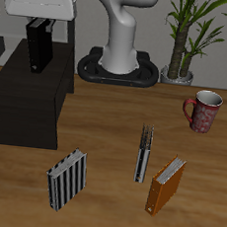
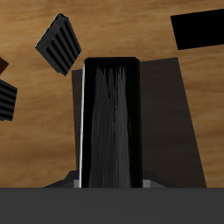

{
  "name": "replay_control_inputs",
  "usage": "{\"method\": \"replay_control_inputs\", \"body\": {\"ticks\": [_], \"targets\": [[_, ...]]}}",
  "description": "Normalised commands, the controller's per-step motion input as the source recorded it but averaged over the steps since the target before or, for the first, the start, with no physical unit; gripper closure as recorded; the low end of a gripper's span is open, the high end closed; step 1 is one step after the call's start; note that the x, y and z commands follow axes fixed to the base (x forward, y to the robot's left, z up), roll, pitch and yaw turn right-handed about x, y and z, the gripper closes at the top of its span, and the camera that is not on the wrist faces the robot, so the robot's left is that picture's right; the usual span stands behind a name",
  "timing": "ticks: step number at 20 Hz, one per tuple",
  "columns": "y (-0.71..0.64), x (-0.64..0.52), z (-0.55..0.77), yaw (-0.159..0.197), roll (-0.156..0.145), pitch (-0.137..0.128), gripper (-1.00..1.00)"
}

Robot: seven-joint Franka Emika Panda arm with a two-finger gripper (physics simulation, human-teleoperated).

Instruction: Place the black book upright on top of the shelf

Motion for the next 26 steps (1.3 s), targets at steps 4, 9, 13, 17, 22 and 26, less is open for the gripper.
{"method": "replay_control_inputs", "body": {"ticks": [4, 9, 13, 17, 22, 26], "targets": [[-0.25, -0.02, -0.13, -0.019, -0.014, -0.007, 1.00], [-0.16, 0.02, -0.15, -0.018, -0.022, 0.001, 1.00], [0.05, 0.02, -0.21, -0.021, 0.001, 0.017, 1.00], [-0.13, 0.06, -0.24, -0.025, -0.067, 0.001, 1.00], [-0.09, 0.06, -0.16, -0.060, -0.036, 0.030, -1.00], [0.06, 0.00, 0.00, 0.018, -0.016, -0.006, -1.00]]}}
